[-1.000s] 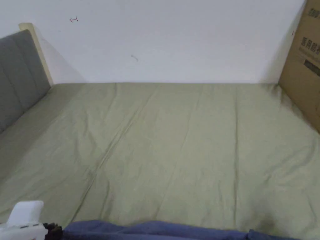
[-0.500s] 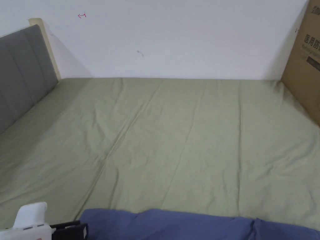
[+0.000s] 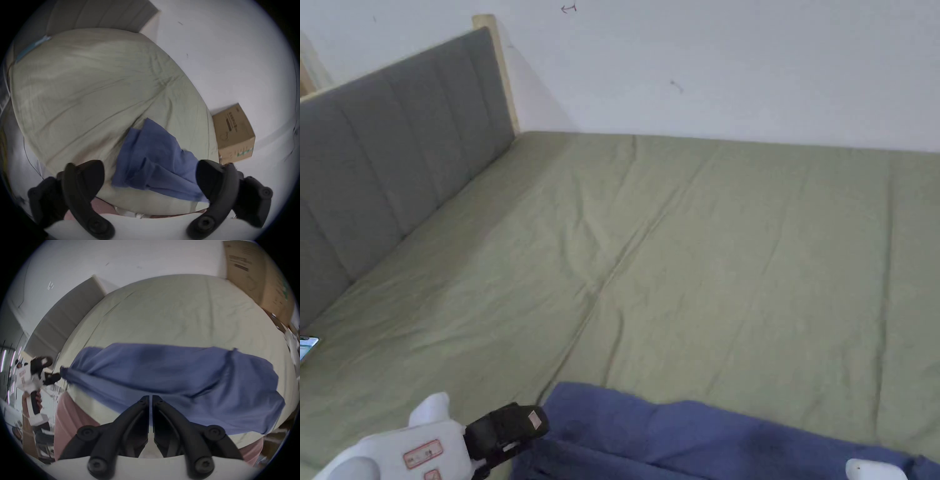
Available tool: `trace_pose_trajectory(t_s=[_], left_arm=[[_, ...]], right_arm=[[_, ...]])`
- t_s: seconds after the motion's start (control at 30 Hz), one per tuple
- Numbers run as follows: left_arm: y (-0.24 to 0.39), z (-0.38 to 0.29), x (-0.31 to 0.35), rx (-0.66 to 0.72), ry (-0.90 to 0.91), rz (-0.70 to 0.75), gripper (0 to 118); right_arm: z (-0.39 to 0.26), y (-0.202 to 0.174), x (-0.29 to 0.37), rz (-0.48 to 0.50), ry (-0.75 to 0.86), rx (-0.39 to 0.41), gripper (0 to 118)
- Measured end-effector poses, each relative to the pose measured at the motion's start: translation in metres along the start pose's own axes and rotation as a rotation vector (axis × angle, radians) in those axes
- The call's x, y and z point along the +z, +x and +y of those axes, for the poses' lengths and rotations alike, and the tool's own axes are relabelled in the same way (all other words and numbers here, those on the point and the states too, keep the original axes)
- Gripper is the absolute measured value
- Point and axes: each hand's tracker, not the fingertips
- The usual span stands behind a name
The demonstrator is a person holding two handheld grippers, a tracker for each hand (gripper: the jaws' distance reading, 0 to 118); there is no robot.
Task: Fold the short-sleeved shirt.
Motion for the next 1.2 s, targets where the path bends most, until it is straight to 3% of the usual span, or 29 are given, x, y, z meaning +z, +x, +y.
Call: trace_pose_trajectory(t_s=[0.07,0.17,0.2,0.27,0.3,0.37,0.43,0.57,0.63,0.8,0.93,1.0,1.03,1.1,1.13,1.2], left_arm=[[-0.011,0.001,-0.016,-0.005,-0.048,-0.007,113],[-0.027,0.003,-0.041,0.059,-0.114,-0.016,107],[-0.032,0.002,-0.048,0.075,-0.128,-0.022,95],[-0.019,-0.008,-0.048,0.074,-0.104,-0.008,31],[-0.024,-0.009,-0.054,0.087,-0.089,0.028,14],[-0.031,-0.013,-0.054,0.287,-0.098,-0.026,13],[-0.028,-0.017,-0.044,0.304,-0.056,-0.067,13],[0.041,-0.018,-0.023,-0.037,-0.020,0.111,13],[0.088,-0.020,-0.012,-0.192,0.021,0.114,13],[0.209,-0.060,-0.014,-0.739,0.043,0.098,13],[0.260,-0.113,-0.048,-0.786,-0.164,-0.198,14],[0.273,-0.149,-0.072,-0.838,-0.286,-0.235,15],[0.275,-0.163,-0.090,-0.855,-0.321,-0.242,33],[0.273,-0.190,-0.119,-0.788,-0.361,-0.240,107],[0.269,-0.199,-0.132,-0.754,-0.443,-0.222,116],[0.262,-0.202,-0.137,-0.666,-0.477,-0.280,101]], right_arm=[[-0.004,-0.009,-0.006,-0.001,-0.022,0.044,5],[-0.009,-0.010,-0.016,0.008,-0.055,0.033,5],[-0.010,-0.011,-0.017,0.016,-0.066,0.019,5],[-0.013,-0.008,-0.017,0.017,-0.072,0.003,5],[-0.014,-0.006,-0.016,0.016,-0.073,-0.003,5],[-0.015,0.000,-0.013,0.004,-0.066,-0.024,5],[-0.014,0.006,-0.004,0.004,-0.056,-0.046,5],[-0.011,0.025,0.012,-0.028,-0.025,-0.058,5],[-0.010,0.036,0.019,-0.058,0.001,-0.075,5],[-0.015,0.073,0.037,-0.074,0.063,-0.217,5],[-0.019,0.100,0.050,-0.105,0.105,-0.293,5],[-0.022,0.111,0.057,-0.121,0.117,-0.318,5],[-0.023,0.115,0.060,-0.124,0.120,-0.315,5],[-0.027,0.120,0.062,-0.152,0.122,-0.311,5],[-0.028,0.122,0.062,-0.169,0.110,-0.304,5],[-0.032,0.124,0.063,-0.176,0.105,-0.296,5]])
